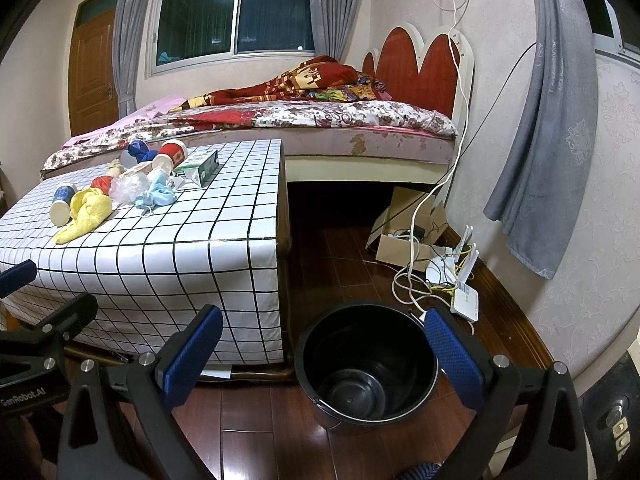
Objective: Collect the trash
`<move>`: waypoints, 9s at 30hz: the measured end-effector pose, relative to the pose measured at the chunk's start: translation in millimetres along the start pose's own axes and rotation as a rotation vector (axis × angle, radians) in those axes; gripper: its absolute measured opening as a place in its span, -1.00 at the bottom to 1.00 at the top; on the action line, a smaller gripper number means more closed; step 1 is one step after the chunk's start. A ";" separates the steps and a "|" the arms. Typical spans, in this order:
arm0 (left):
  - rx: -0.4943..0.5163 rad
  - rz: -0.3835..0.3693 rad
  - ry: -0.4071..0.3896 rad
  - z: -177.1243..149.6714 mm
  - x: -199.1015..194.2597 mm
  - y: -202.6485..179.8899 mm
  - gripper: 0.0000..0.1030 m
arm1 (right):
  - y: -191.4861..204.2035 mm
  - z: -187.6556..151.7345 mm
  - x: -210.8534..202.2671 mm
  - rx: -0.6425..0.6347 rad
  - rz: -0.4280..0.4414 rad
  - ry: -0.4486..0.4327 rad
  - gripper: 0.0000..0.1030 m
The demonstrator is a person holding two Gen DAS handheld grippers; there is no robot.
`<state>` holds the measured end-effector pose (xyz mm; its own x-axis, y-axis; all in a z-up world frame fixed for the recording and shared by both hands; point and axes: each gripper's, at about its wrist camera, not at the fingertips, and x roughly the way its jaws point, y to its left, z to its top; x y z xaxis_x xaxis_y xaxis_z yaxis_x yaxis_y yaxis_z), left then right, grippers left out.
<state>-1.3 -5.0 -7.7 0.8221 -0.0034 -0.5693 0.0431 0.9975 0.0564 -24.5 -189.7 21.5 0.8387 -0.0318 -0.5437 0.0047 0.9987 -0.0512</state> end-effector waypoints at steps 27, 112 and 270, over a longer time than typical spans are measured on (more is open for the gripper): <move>-0.040 0.045 -0.017 11.4 9.2 38.4 0.99 | 15.1 14.6 6.4 -0.021 0.061 -0.024 0.98; -0.060 -0.306 -0.037 83.3 79.0 55.2 -0.37 | 23.1 95.8 78.4 -0.069 0.353 0.032 -0.74; -0.168 -0.105 -0.010 81.8 75.2 131.5 0.16 | 69.6 110.1 83.3 -0.128 0.331 0.020 -0.12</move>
<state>112.6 120.1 24.0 0.8236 -0.1082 -0.5567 0.0343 0.9893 -0.1415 105.7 -118.4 64.8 0.7725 0.2911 -0.5644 -0.3352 0.9418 0.0270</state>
